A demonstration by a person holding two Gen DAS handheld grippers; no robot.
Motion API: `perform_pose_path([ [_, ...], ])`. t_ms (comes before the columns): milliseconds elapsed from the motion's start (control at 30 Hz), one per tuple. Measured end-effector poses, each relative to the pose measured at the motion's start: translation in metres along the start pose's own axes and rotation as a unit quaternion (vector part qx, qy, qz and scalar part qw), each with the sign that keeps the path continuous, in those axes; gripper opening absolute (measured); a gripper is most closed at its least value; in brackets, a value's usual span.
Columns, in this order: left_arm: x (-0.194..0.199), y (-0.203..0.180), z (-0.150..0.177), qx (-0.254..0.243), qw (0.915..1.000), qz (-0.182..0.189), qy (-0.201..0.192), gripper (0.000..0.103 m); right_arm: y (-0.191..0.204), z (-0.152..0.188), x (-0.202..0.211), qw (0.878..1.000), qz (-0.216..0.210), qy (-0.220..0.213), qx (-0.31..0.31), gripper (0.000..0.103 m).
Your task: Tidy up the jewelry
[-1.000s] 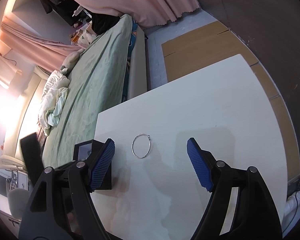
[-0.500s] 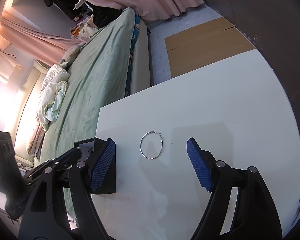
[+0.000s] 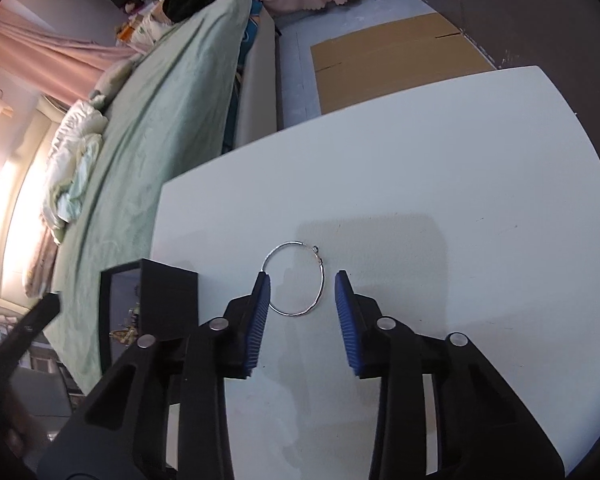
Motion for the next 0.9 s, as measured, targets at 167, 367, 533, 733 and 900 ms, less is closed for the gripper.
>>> perform_pose_path([
  [167,0.016,0.014,0.002,0.011,0.9999,-0.001,-0.005,0.010,0.002,0.004,-0.012,1.000,0.029,0.003,0.010,0.029],
  [367,0.024,0.020,0.004,0.018,0.9998,0.003,-0.006,0.011,0.010,0.007,-0.024,0.998,0.057,-0.004,0.041,0.003],
  [533,0.019,0.012,0.005,0.011,0.9999,0.010,-0.002,0.011,0.019,0.003,-0.012,0.999,0.016,-0.011,0.036,0.002],
  [733,0.005,0.006,0.008,0.006,0.9999,0.014,0.008,0.011,0.025,-0.003,0.009,0.999,-0.030,-0.026,0.027,0.002],
  [900,-0.011,0.003,0.012,0.007,0.9997,0.013,0.021,0.011,0.014,-0.013,0.013,0.999,-0.037,-0.022,-0.005,0.002],
])
Point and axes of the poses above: each gripper's, at about its wrist camera, not at the fingertips, and x roughly against the way its jaws point, y to its left, z to its underside, the point moved 9 cm from there along -x, roughly the way its jaws point, and after that the axes turned 12 degrees about z, right-handed, at the moved point
